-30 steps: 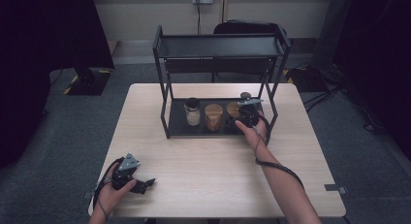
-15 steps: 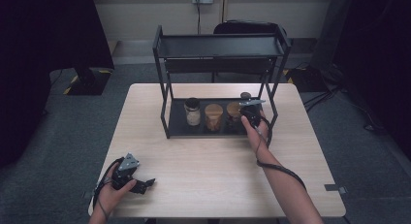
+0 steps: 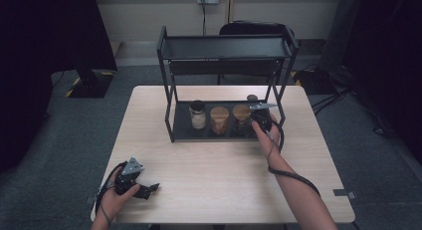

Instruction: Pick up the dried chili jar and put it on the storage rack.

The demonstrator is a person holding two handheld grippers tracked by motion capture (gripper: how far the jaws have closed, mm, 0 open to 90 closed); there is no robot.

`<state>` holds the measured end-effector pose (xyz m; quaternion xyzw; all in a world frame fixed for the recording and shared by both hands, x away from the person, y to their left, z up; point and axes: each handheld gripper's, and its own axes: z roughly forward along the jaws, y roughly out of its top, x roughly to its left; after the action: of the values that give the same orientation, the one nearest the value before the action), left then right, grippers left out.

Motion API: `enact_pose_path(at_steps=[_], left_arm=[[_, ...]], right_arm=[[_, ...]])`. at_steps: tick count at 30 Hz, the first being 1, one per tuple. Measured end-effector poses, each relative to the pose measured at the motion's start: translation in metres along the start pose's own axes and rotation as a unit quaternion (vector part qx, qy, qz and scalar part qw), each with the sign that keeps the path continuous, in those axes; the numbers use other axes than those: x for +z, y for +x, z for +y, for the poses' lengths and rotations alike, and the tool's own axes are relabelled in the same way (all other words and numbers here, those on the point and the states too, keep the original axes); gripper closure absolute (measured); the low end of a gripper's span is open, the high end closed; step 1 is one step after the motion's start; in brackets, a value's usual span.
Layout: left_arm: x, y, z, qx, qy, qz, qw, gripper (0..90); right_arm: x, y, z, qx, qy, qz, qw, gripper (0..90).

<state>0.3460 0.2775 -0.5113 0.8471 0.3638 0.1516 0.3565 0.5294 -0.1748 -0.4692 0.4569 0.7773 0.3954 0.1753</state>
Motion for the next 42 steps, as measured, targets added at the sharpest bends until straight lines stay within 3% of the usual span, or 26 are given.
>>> enact_pose_path(at_steps=[42], left_arm=[[0.0, 0.0, 0.0, 0.0, 0.0, 0.0, 1.0, 0.3]], right_arm=[[-0.037, 0.011, -0.009, -0.013, -0.007, 0.026, 0.9995, 2.6]])
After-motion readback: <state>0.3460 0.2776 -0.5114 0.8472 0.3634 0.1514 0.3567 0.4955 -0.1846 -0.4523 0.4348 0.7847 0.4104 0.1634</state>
